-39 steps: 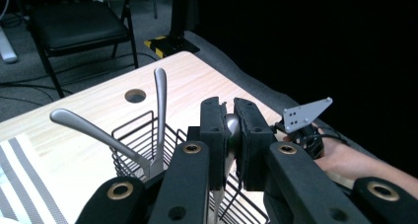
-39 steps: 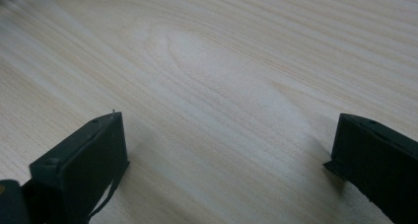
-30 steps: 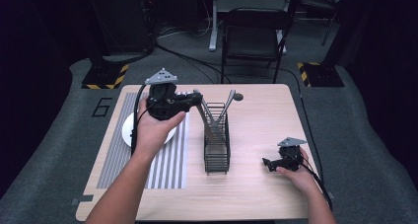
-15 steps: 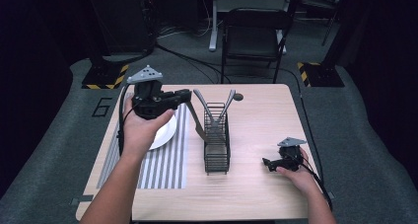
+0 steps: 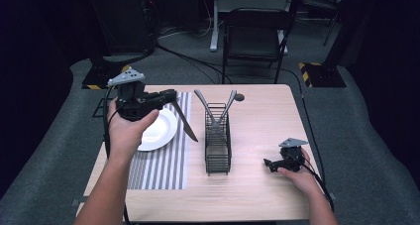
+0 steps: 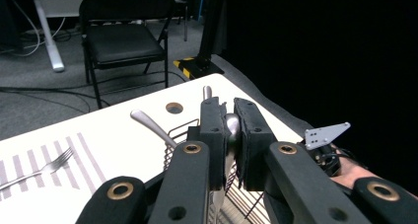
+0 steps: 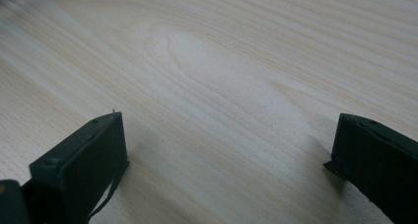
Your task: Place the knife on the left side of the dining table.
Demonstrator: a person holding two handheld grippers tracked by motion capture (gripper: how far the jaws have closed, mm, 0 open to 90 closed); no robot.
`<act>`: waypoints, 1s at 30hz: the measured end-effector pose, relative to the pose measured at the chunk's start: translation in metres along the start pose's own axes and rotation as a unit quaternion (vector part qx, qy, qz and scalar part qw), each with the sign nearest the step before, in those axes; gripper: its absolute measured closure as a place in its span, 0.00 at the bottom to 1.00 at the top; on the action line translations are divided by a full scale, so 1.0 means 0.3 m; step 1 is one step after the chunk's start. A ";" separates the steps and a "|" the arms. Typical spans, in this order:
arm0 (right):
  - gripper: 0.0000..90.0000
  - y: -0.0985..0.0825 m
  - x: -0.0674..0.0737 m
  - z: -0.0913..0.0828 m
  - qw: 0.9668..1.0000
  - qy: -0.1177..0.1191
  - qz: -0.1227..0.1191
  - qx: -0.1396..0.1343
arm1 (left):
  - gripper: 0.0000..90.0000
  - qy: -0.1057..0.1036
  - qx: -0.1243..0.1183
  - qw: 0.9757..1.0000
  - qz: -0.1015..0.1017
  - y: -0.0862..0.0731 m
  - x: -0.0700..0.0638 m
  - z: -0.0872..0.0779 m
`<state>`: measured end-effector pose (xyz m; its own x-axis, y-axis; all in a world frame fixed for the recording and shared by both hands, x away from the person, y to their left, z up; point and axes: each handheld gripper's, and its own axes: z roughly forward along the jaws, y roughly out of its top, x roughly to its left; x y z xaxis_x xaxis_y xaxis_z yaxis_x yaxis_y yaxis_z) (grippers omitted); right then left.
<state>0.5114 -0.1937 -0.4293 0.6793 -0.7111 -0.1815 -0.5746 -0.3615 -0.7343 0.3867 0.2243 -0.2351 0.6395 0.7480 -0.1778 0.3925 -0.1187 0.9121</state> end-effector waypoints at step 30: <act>0.00 0.000 0.000 0.000 1.000 -0.001 0.000 0.000 | 0.93 0.046 0.026 0.997 -0.060 -0.184 0.155 0.022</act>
<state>0.5113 -0.1937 -0.4292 0.6802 -0.7098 -0.1828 -0.5749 -0.3620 -0.7338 0.3990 0.2612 -0.2962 0.5230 0.8157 -0.2472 0.4983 -0.0573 0.8651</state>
